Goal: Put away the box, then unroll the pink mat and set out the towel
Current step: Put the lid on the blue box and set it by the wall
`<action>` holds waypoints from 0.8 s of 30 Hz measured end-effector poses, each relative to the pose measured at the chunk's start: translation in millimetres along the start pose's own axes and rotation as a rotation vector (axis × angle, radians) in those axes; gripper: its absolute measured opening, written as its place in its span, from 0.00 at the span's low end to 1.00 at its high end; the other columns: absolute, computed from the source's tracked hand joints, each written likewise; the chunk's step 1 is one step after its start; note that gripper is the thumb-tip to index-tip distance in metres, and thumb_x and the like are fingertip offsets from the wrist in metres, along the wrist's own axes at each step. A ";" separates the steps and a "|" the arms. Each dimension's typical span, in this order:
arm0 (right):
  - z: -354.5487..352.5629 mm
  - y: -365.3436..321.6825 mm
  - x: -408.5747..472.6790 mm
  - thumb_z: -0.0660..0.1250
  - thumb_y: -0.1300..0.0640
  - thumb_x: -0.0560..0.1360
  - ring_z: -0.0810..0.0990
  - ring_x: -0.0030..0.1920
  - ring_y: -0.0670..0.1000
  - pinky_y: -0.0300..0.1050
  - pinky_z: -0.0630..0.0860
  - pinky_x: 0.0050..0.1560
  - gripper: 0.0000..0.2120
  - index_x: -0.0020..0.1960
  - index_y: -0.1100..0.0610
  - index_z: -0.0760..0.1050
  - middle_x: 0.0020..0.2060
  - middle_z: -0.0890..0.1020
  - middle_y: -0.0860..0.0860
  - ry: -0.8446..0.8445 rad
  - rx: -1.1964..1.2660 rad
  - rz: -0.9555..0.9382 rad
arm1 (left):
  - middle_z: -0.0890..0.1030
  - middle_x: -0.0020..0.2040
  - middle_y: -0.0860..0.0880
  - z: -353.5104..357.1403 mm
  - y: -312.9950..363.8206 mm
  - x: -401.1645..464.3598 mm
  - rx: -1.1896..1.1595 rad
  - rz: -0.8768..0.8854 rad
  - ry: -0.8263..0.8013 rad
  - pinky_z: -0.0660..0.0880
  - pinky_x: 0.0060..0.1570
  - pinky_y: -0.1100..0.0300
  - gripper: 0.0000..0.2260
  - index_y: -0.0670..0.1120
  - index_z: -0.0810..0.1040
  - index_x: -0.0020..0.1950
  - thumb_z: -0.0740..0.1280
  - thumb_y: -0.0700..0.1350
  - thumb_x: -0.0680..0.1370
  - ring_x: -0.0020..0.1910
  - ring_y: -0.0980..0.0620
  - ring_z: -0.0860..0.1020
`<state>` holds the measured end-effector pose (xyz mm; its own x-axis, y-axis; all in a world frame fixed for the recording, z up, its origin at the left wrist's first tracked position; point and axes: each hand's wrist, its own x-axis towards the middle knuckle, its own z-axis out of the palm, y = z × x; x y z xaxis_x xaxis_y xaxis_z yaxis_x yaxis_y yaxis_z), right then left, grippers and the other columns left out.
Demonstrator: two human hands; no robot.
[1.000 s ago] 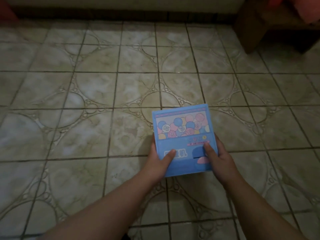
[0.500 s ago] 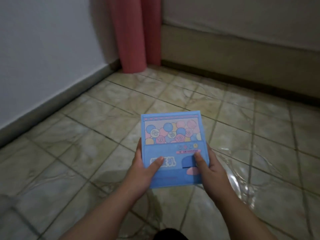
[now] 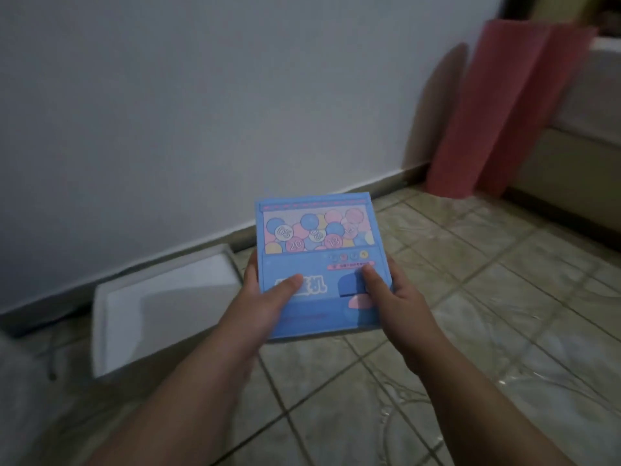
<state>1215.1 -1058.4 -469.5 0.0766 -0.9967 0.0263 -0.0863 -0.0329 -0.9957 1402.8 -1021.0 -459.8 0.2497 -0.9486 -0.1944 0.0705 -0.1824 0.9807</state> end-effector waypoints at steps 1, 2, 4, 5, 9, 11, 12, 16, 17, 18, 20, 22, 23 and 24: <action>23.6 -2.1 7.4 0.63 0.45 0.76 0.83 0.43 0.37 0.29 0.75 0.35 0.08 0.54 0.38 0.76 0.44 0.84 0.34 -0.041 -0.003 0.004 | 0.83 0.52 0.58 -22.6 1.2 4.2 -0.018 0.004 0.036 0.79 0.48 0.55 0.21 0.61 0.68 0.62 0.71 0.48 0.73 0.47 0.55 0.83; 46.1 -3.0 14.8 0.63 0.45 0.76 0.83 0.43 0.39 0.32 0.76 0.37 0.08 0.55 0.39 0.76 0.45 0.85 0.37 -0.079 -0.008 0.005 | 0.84 0.48 0.60 -43.1 1.5 8.8 -0.039 0.010 0.069 0.79 0.41 0.61 0.20 0.62 0.69 0.60 0.70 0.47 0.73 0.43 0.58 0.83; 86.9 -2.9 27.9 0.63 0.44 0.76 0.84 0.45 0.42 0.38 0.78 0.41 0.12 0.58 0.42 0.76 0.48 0.85 0.42 -0.141 -0.013 0.002 | 0.84 0.44 0.61 -80.6 1.5 18.2 -0.065 0.006 0.141 0.77 0.30 0.68 0.20 0.59 0.69 0.61 0.71 0.46 0.73 0.38 0.62 0.83; 106.0 -2.4 34.1 0.63 0.44 0.76 0.84 0.45 0.42 0.41 0.79 0.43 0.12 0.59 0.43 0.76 0.48 0.85 0.42 -0.170 -0.018 0.002 | 0.84 0.45 0.60 -97.5 2.1 22.1 -0.070 -0.003 0.181 0.76 0.29 0.68 0.21 0.58 0.69 0.62 0.71 0.47 0.72 0.37 0.61 0.83; 170.0 5.0 58.5 0.63 0.43 0.75 0.83 0.42 0.38 0.34 0.77 0.36 0.11 0.57 0.40 0.76 0.46 0.84 0.38 -0.276 -0.029 0.004 | 0.82 0.52 0.57 -151.5 -2.1 39.4 -0.067 -0.071 0.284 0.77 0.35 0.59 0.26 0.61 0.68 0.65 0.73 0.50 0.70 0.44 0.54 0.83; 195.1 13.2 69.5 0.63 0.42 0.75 0.82 0.40 0.37 0.32 0.75 0.33 0.08 0.54 0.38 0.75 0.42 0.83 0.34 -0.332 -0.049 0.008 | 0.81 0.52 0.57 -173.6 -9.2 48.4 -0.058 -0.112 0.323 0.77 0.38 0.57 0.26 0.62 0.69 0.64 0.74 0.52 0.69 0.47 0.51 0.82; 207.1 18.5 74.6 0.63 0.42 0.75 0.83 0.41 0.38 0.33 0.76 0.34 0.07 0.53 0.37 0.75 0.41 0.83 0.34 -0.357 -0.067 0.012 | 0.81 0.52 0.56 -183.9 -14.5 52.7 -0.052 -0.134 0.339 0.77 0.40 0.55 0.25 0.62 0.69 0.62 0.74 0.53 0.68 0.48 0.50 0.82; 244.6 41.7 88.6 0.62 0.41 0.75 0.82 0.41 0.40 0.34 0.77 0.35 0.10 0.55 0.38 0.74 0.43 0.82 0.36 -0.421 -0.118 0.041 | 0.81 0.55 0.52 -214.7 -39.7 71.5 -0.081 -0.208 0.373 0.77 0.52 0.46 0.21 0.61 0.70 0.57 0.74 0.52 0.68 0.51 0.46 0.81; 251.3 48.2 91.4 0.63 0.41 0.75 0.83 0.42 0.41 0.37 0.78 0.37 0.12 0.57 0.39 0.74 0.45 0.82 0.38 -0.425 -0.124 0.055 | 0.81 0.55 0.52 -219.0 -45.7 76.1 -0.091 -0.220 0.380 0.76 0.52 0.46 0.19 0.61 0.71 0.56 0.74 0.51 0.69 0.51 0.46 0.80; 257.0 55.0 94.2 0.63 0.41 0.75 0.82 0.45 0.44 0.41 0.79 0.40 0.14 0.59 0.41 0.74 0.47 0.83 0.41 -0.428 -0.132 0.075 | 0.81 0.54 0.52 -222.1 -52.2 79.9 -0.101 -0.232 0.391 0.76 0.51 0.47 0.19 0.61 0.71 0.57 0.74 0.51 0.69 0.51 0.46 0.80; 265.0 67.5 98.9 0.63 0.41 0.75 0.82 0.47 0.46 0.44 0.78 0.40 0.16 0.61 0.43 0.73 0.49 0.82 0.44 -0.445 -0.158 0.107 | 0.81 0.55 0.51 -224.7 -67.2 85.4 -0.113 -0.273 0.418 0.76 0.52 0.45 0.24 0.59 0.69 0.63 0.73 0.52 0.70 0.52 0.45 0.80; 269.5 77.8 102.6 0.62 0.41 0.75 0.80 0.46 0.45 0.42 0.75 0.37 0.15 0.60 0.43 0.73 0.48 0.81 0.43 -0.474 -0.186 0.130 | 0.80 0.56 0.50 -224.1 -81.9 87.7 -0.113 -0.322 0.434 0.78 0.49 0.44 0.26 0.59 0.67 0.65 0.73 0.54 0.70 0.51 0.44 0.80; 270.9 82.2 103.8 0.62 0.41 0.76 0.80 0.45 0.44 0.41 0.74 0.36 0.13 0.59 0.42 0.72 0.46 0.80 0.41 -0.486 -0.204 0.146 | 0.80 0.56 0.50 -223.3 -87.6 88.0 -0.110 -0.339 0.443 0.78 0.44 0.47 0.26 0.60 0.67 0.65 0.72 0.55 0.70 0.50 0.44 0.80; 271.7 86.2 104.4 0.61 0.41 0.76 0.79 0.44 0.43 0.41 0.73 0.35 0.11 0.57 0.40 0.71 0.44 0.79 0.39 -0.494 -0.218 0.166 | 0.80 0.55 0.50 -222.7 -91.9 88.2 -0.110 -0.348 0.454 0.78 0.40 0.50 0.25 0.61 0.67 0.65 0.71 0.56 0.71 0.49 0.45 0.80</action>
<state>1485.5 -1145.1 -576.6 0.4958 -0.8385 -0.2260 -0.3363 0.0545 -0.9402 1633.4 -1030.3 -571.8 0.5811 -0.6275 -0.5182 0.3164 -0.4125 0.8543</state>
